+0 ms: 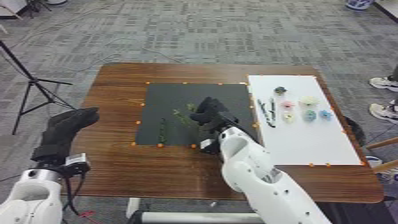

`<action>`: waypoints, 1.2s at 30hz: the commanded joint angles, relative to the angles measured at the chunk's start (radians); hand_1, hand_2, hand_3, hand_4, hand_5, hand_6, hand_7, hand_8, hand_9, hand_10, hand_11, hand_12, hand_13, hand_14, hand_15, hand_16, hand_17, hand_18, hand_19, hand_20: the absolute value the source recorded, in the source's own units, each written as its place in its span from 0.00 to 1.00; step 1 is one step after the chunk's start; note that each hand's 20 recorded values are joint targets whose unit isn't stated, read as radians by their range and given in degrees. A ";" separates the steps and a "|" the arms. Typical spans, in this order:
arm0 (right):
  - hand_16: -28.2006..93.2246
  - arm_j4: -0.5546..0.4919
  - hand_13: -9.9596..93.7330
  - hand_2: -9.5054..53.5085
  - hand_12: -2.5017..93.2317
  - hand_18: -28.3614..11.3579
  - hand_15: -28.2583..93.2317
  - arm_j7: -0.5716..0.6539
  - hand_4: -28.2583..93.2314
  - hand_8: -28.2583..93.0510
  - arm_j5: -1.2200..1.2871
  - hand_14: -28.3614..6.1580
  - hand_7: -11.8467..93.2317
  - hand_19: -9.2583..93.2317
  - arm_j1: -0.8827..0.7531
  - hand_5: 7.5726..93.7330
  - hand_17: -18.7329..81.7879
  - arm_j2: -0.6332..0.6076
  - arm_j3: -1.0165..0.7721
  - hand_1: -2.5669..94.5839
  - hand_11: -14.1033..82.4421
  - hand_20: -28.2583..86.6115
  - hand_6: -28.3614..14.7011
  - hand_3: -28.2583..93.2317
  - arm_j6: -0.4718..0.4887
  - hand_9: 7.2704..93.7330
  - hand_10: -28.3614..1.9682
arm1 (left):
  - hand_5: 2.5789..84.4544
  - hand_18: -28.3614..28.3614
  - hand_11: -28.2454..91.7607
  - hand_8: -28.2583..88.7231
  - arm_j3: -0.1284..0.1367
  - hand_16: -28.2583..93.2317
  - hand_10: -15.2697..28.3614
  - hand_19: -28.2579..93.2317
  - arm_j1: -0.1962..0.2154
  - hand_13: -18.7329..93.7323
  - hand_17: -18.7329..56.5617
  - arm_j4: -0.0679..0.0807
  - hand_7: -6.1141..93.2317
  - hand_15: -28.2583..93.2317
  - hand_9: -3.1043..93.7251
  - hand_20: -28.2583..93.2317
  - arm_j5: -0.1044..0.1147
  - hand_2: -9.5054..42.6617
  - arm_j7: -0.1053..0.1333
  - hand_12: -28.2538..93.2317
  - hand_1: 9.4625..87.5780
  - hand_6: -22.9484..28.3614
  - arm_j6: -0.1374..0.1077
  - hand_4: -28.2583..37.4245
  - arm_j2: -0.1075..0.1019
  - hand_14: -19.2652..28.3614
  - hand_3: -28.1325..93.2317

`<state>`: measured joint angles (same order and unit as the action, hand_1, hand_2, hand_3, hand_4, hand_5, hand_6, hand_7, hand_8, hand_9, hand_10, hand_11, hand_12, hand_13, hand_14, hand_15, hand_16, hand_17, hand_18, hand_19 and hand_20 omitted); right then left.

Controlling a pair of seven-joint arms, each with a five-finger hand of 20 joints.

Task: Arrange flowers

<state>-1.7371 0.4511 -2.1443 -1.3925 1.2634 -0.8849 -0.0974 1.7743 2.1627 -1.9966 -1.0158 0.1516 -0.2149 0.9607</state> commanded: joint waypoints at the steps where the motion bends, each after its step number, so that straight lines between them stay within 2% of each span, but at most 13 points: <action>1: 0.40 0.055 1.00 0.17 0.10 0.41 0.76 -0.068 0.10 0.26 -0.100 0.76 0.29 1.00 0.006 0.82 0.91 0.036 0.039 0.62 0.26 0.70 0.62 0.62 -0.137 0.93 0.57 | 0.63 0.69 0.41 0.17 -0.014 0.22 0.67 0.27 -0.011 0.54 0.36 0.005 0.24 0.39 0.60 0.38 -0.004 0.17 -0.002 0.33 0.26 0.50 0.009 0.15 0.011 0.76 0.79; 5: 0.40 0.080 1.00 0.18 0.10 0.41 0.76 -0.059 0.10 0.26 -0.120 0.77 0.29 1.00 0.007 0.82 0.91 0.053 0.039 0.62 0.26 0.69 0.62 0.63 -0.132 0.92 0.56 | 0.63 0.69 0.41 0.17 -0.021 0.22 0.67 0.27 -0.015 0.54 0.36 0.007 0.24 0.39 0.59 0.38 -0.005 0.17 -0.003 0.33 0.26 0.50 0.015 0.15 0.013 0.76 0.79; 11: 0.40 0.085 1.00 0.18 0.10 0.42 0.76 -0.035 0.10 0.26 -0.085 0.76 0.27 1.00 -0.003 0.82 0.91 0.074 0.020 0.61 0.26 0.69 0.62 0.63 -0.065 0.92 0.56 | 0.63 0.69 0.41 0.17 -0.024 0.22 0.67 0.27 -0.017 0.54 0.36 0.008 0.24 0.39 0.59 0.38 -0.004 0.17 -0.004 0.33 0.26 0.50 0.013 0.15 0.015 0.76 0.79; 15: 0.39 0.080 1.00 0.14 0.10 0.41 0.76 -0.029 0.12 0.26 -0.068 0.76 0.26 1.00 -0.008 0.82 0.91 0.077 0.011 0.58 0.26 0.67 0.60 0.65 -0.032 0.92 0.54 | 0.63 0.69 0.41 0.17 -0.026 0.22 0.67 0.27 -0.018 0.54 0.36 0.008 0.23 0.39 0.59 0.38 -0.004 0.17 -0.006 0.33 0.26 0.50 0.014 0.15 0.016 0.76 0.79; 20: 0.39 0.080 1.00 0.11 0.10 0.41 0.76 -0.034 0.13 0.26 -0.079 0.76 0.25 1.00 -0.008 0.80 0.92 0.076 0.011 0.54 0.26 0.67 0.58 0.67 -0.030 0.90 0.49 | 0.63 0.69 0.41 0.17 -0.028 0.22 0.68 0.27 -0.020 0.54 0.36 0.009 0.23 0.39 0.59 0.38 -0.004 0.17 -0.008 0.33 0.26 0.50 0.015 0.15 0.017 0.76 0.79; 36: 0.39 0.067 1.00 0.10 0.10 0.42 0.76 -0.041 0.13 0.19 -0.055 0.76 0.24 1.00 -0.004 0.74 0.91 0.076 -0.021 0.48 0.26 0.66 0.55 0.72 -0.042 0.85 0.47 | 0.63 0.69 0.41 0.17 -0.036 0.22 0.68 0.27 -0.020 0.54 0.36 0.010 0.23 0.39 0.59 0.38 -0.005 0.16 -0.013 0.33 0.26 0.50 0.025 0.15 0.014 0.76 0.79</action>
<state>-1.6533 0.4133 -2.2129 -1.3978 1.3341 -0.8820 -0.1284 1.7422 2.1374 -1.9870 -1.0177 0.1478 -0.2051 0.9684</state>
